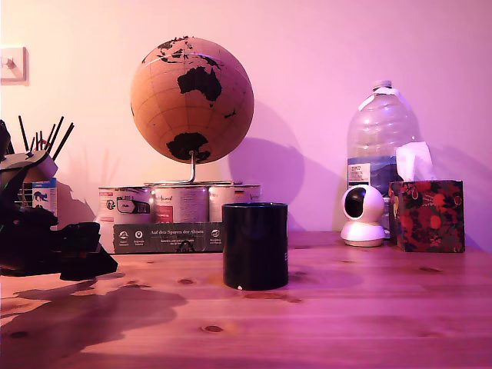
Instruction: Pick up the coffee capsules from the table one by one and drop them inside the nearest coffee cup
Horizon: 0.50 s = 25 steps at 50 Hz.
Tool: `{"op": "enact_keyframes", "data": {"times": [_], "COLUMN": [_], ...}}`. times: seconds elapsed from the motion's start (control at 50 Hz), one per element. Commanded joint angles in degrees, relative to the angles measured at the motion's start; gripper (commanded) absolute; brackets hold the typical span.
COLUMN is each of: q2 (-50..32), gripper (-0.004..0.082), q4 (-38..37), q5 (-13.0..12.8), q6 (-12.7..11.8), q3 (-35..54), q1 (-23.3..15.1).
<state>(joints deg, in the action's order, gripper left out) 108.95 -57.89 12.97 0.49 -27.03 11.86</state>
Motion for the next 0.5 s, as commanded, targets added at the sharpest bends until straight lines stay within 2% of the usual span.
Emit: {"op": "enact_keyframes", "data": {"times": [0.0,0.48], "q2": [-1.8,-3.1], "gripper": [0.0519,0.0519], "q4": [0.8,2.9], "q5": [-0.3,-0.3], "q6": [-0.3,-0.3], "q3": [0.4,0.8], "q1": [0.4,0.6]}}
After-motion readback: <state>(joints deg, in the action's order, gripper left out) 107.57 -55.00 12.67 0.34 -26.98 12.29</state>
